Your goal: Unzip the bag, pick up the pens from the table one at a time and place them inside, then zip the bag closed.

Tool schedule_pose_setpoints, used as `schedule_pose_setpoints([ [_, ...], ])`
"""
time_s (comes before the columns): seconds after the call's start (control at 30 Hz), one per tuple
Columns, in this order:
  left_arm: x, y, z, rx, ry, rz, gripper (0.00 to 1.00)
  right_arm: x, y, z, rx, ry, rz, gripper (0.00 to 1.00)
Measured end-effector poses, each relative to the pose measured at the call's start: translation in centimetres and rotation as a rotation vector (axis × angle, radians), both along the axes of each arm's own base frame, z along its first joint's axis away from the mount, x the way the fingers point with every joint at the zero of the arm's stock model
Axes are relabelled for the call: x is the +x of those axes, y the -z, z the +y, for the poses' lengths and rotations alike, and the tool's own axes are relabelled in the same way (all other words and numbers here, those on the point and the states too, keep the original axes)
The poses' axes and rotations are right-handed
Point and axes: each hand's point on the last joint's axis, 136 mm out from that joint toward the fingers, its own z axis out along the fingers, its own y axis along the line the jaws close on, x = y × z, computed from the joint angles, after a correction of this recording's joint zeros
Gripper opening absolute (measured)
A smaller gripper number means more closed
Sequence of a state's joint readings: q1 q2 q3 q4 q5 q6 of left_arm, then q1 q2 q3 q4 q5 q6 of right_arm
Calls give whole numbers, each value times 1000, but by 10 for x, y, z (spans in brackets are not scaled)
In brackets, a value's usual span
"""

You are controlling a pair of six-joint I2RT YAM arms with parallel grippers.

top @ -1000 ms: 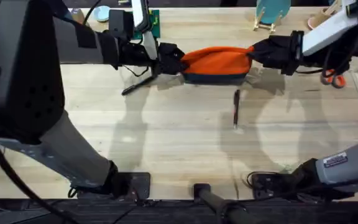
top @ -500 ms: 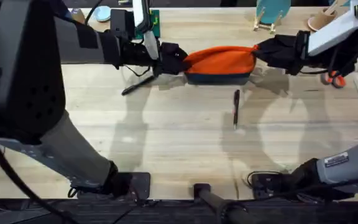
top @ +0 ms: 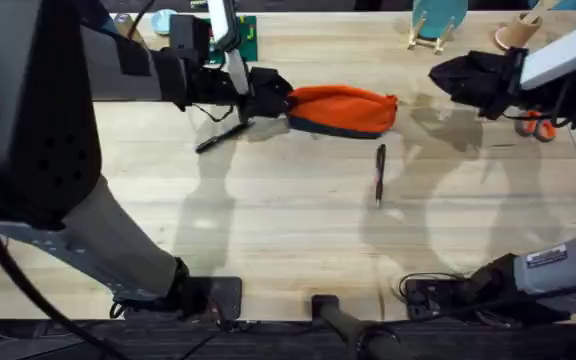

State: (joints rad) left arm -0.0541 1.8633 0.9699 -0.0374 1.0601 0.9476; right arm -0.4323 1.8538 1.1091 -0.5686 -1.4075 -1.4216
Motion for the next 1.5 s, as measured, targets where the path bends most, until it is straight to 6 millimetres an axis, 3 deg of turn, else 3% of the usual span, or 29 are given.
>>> schedule_pose_setpoints([
  [0.3,2,0,5,3,-14,-1,43,0,-1,-1,4,1,0,37],
  [0.4,2,0,5,3,-13,0,43,0,-1,0,5,1,0,148],
  [0.43,2,0,5,3,-14,-1,43,0,-1,0,6,1,1,250],
  [0.6,2,0,5,3,-14,-1,43,0,-1,0,6,1,-2,940],
  [0.63,2,0,5,3,-14,-1,43,0,-1,-1,5,1,-4,980],
  [1.5,2,0,5,3,-14,-1,43,-5,0,8,40,-13,86,995],
])
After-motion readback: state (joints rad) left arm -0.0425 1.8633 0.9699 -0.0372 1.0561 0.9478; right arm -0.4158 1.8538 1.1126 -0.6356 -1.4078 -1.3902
